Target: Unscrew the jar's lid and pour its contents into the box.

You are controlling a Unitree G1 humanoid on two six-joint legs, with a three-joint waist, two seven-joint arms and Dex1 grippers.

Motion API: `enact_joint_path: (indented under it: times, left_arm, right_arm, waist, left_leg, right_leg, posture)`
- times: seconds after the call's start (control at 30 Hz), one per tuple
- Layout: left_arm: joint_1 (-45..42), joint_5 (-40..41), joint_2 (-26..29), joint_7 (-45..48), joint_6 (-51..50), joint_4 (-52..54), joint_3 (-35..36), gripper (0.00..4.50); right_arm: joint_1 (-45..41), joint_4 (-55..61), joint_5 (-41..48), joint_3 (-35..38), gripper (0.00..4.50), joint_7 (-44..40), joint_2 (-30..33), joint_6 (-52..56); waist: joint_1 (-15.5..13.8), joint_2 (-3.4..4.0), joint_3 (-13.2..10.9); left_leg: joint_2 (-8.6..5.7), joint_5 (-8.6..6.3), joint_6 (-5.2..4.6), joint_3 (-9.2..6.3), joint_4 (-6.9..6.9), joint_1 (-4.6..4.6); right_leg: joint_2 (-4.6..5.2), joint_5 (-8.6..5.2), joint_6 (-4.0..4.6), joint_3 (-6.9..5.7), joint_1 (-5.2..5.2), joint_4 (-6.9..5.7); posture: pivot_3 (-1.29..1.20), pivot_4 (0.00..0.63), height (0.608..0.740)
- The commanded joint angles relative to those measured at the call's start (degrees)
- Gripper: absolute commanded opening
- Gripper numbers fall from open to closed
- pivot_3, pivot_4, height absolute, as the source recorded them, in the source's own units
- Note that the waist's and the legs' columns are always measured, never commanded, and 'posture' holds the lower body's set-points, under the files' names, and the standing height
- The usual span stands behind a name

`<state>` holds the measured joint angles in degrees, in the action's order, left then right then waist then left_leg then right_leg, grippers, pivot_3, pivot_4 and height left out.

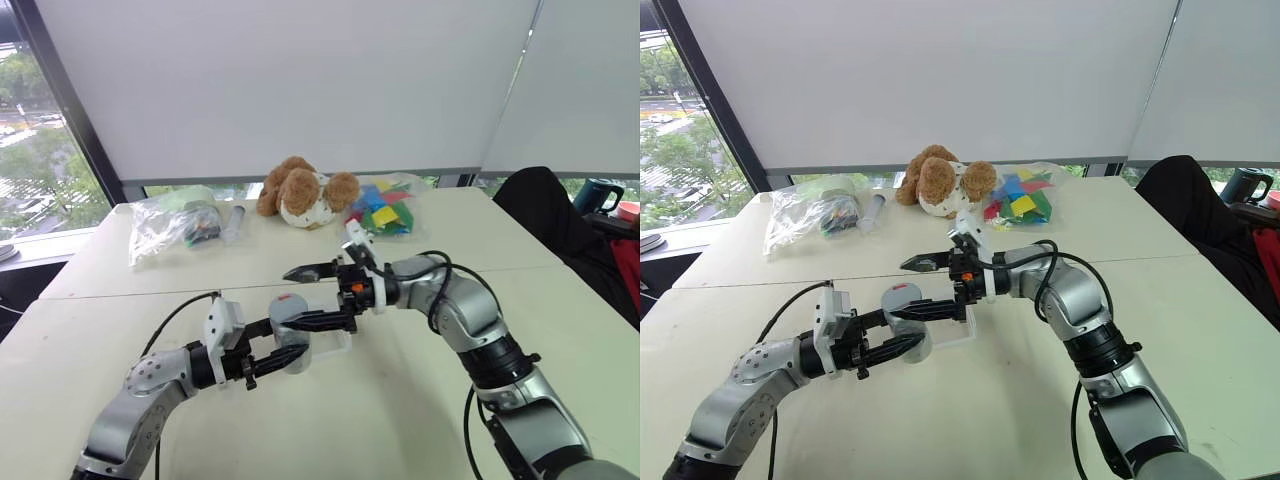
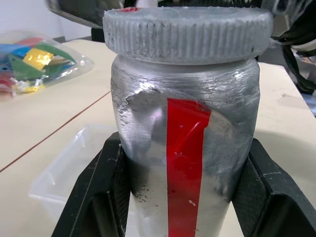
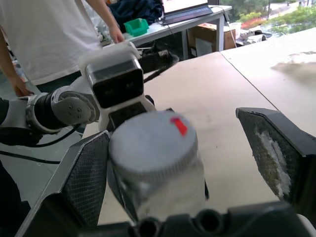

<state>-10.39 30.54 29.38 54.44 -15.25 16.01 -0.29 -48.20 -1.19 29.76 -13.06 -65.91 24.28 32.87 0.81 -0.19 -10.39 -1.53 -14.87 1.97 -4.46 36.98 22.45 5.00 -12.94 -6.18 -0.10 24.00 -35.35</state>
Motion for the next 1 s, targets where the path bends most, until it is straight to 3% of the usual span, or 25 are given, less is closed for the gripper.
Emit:
enact_joint_path:
  times: [0.03, 0.33, 0.73, 1.0]
  left_arm:
    - [-0.9, 1.2, 0.0, 1.4, 1.2, 3.3, -0.1, 2.05]
    - [-0.1, 0.9, 0.0, 2.4, 1.9, 2.7, 0.2, 2.05]
    - [-0.1, 0.6, -0.2, 3.1, 2.2, 2.5, -0.3, 2.05]
    - [0.1, 0.6, -0.3, 2.8, 1.9, 2.8, -0.1, 2.05]
  right_arm:
    - [1.1, -0.9, -0.7, 4.2, 4.47, 0.7, 3.6, 0.0]
    - [2.6, 5.2, 7.2, 8.3, 4.47, -3.9, 6.5, 5.4]
    - [-0.5, 9.6, 3.0, 1.0, 4.47, 6.3, -3.9, 7.8]
    - [-1.4, 6.9, 1.7, 0.7, 4.47, 5.9, -4.2, 6.7]
  waist:
    - [-0.1, 0.0, 0.0]
    - [0.2, 0.04, 0.0]
    - [-0.1, 0.03, 0.0]
    - [0.0, 0.03, 0.0]
  left_leg:
    - [0.0, 0.0, 0.0, 0.0, 0.0, 0.0]
    - [0.05, 0.0, -0.01, 0.04, -0.03, 0.02]
    - [0.03, 0.0, 0.0, -0.01, 0.01, 0.03]
    - [0.03, 0.0, 0.0, 0.0, 0.0, 0.03]
  right_leg:
    - [0.0, 0.0, 0.0, 0.0, 0.0, 0.0]
    - [-0.04, 0.0, 0.02, 0.01, 0.05, 0.0]
    - [-0.02, 0.0, 0.03, 0.01, 0.05, -0.03]
    - [-0.03, 0.0, 0.03, 0.01, 0.05, -0.03]
  posture:
    - [0.0, 0.15, 0.74]
    - [0.0, 0.15, 0.74]
    - [0.0, 0.15, 0.74]
    - [0.0, 0.15, 0.74]
